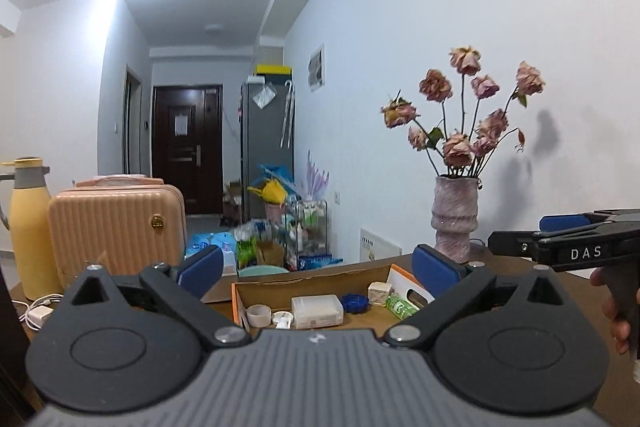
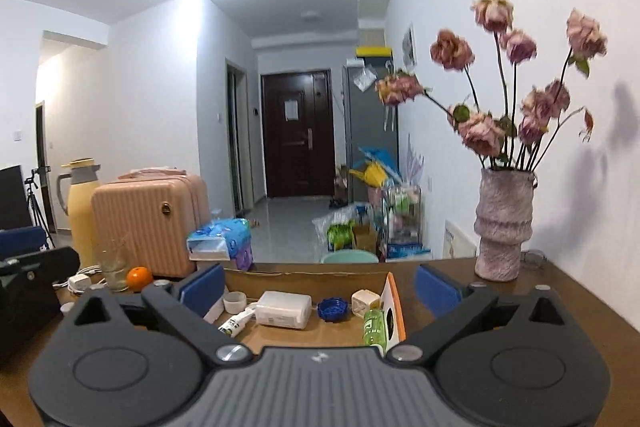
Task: Organize rigid objects
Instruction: 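Withdraw both tools toward the red lint brush and purple brush head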
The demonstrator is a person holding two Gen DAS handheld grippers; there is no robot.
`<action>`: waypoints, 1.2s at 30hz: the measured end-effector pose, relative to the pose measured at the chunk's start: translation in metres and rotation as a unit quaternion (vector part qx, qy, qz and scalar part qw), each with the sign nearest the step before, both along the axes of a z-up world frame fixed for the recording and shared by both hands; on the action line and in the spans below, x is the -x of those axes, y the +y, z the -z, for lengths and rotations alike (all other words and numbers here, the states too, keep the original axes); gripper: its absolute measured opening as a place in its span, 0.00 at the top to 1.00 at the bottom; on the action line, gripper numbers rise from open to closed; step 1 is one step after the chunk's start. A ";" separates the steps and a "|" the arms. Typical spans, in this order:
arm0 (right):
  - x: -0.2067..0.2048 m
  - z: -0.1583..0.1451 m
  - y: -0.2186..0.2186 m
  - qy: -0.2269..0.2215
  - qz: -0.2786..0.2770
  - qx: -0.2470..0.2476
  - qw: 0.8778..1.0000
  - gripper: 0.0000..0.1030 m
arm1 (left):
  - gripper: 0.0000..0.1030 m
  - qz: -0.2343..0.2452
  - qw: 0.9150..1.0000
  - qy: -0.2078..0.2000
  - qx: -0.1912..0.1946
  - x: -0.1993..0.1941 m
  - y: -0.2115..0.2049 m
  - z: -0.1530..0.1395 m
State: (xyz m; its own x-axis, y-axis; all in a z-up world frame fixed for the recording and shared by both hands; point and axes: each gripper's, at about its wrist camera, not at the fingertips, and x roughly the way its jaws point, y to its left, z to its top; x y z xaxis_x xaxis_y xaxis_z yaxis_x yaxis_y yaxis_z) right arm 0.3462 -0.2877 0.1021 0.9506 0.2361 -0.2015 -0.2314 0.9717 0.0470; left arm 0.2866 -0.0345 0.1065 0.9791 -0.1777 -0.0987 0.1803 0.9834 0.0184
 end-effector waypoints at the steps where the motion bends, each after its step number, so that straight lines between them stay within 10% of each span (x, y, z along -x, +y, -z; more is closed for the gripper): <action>1: 0.008 0.002 0.000 -0.004 -0.003 0.001 1.000 0.01 | 0.00 0.000 1.000 -0.004 0.001 0.006 0.000 0.003; 20: 0.187 0.097 0.018 -0.029 -0.005 0.028 0.999 0.00 | 0.00 0.019 0.999 -0.044 -0.020 0.175 0.016 0.076; 36: 0.177 0.144 0.015 0.047 -0.002 0.004 0.999 0.00 | 0.00 0.029 0.999 0.025 -0.032 0.139 0.010 0.122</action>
State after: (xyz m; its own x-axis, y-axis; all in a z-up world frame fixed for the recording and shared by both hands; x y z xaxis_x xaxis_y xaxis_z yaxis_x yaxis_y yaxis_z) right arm 0.1692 -0.2726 -0.0418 0.9267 0.2368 -0.2918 -0.2294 0.9715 0.0600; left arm 0.1472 -0.0241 -0.0152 0.9609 -0.2261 -0.1596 0.2397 0.9682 0.0714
